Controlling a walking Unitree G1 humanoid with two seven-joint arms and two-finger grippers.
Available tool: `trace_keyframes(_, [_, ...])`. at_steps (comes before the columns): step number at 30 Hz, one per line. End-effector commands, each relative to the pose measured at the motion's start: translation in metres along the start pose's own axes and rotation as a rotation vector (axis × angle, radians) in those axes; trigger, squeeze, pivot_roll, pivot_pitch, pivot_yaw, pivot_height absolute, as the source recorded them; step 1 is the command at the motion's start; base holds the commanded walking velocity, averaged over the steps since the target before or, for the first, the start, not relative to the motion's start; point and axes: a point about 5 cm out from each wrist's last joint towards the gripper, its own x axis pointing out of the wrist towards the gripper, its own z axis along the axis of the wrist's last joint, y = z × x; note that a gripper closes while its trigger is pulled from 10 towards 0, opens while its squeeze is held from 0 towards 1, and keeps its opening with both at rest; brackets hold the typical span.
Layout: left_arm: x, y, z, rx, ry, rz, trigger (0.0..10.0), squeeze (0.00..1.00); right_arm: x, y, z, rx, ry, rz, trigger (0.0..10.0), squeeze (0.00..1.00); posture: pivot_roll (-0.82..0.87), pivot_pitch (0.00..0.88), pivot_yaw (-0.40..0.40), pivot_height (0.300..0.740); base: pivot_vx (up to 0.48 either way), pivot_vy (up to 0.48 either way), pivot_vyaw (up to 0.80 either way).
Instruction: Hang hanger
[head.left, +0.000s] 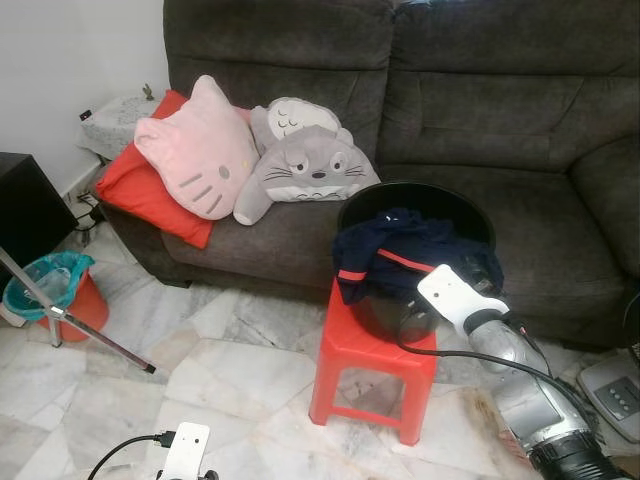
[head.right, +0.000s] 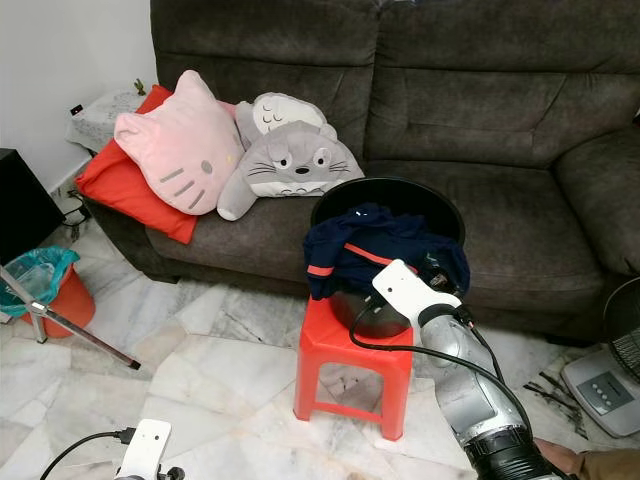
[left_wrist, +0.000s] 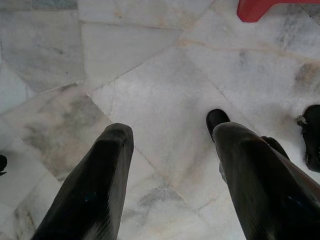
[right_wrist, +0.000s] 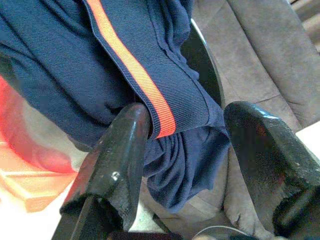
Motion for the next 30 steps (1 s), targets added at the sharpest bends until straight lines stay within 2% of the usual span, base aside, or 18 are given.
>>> trace_keyframes(1, [0.0, 0.001, -0.003, 0.011, 0.013, 0.003, 10.0, 0.0, 0.0, -0.007, 0.005, -0.003, -0.027, -0.032, 10.0, 0.0, -0.22, 0.0, 0.063, 0.74, 0.0, 0.0, 0.0])
trace_keyframes(8, [0.0, 0.001, -0.003, 0.013, 0.013, 0.003, 10.0, 0.0, 0.001, -0.002, 0.014, 0.001, -0.09, 0.0, 10.0, 0.0, -0.22, 0.0, 0.062, 0.74, 0.0, 0.0, 0.0])
trace_keyframes(18, [0.0, 0.001, -0.003, 0.011, 0.013, 0.002, 10.0, 0.0, 0.004, 0.008, 0.011, -0.004, -0.071, 0.085, 10.0, 0.0, -0.22, 0.0, 0.061, 0.74, 0.0, 0.0, 0.0])
trace_keyframes(30, [0.0, 0.001, -0.003, 0.011, 0.013, 0.002, 10.0, 0.0, 0.008, -0.005, 0.006, 0.049, -0.023, -0.046, 10.0, 0.0, -0.22, 0.0, 0.062, 0.74, 0.0, 0.0, 0.0])
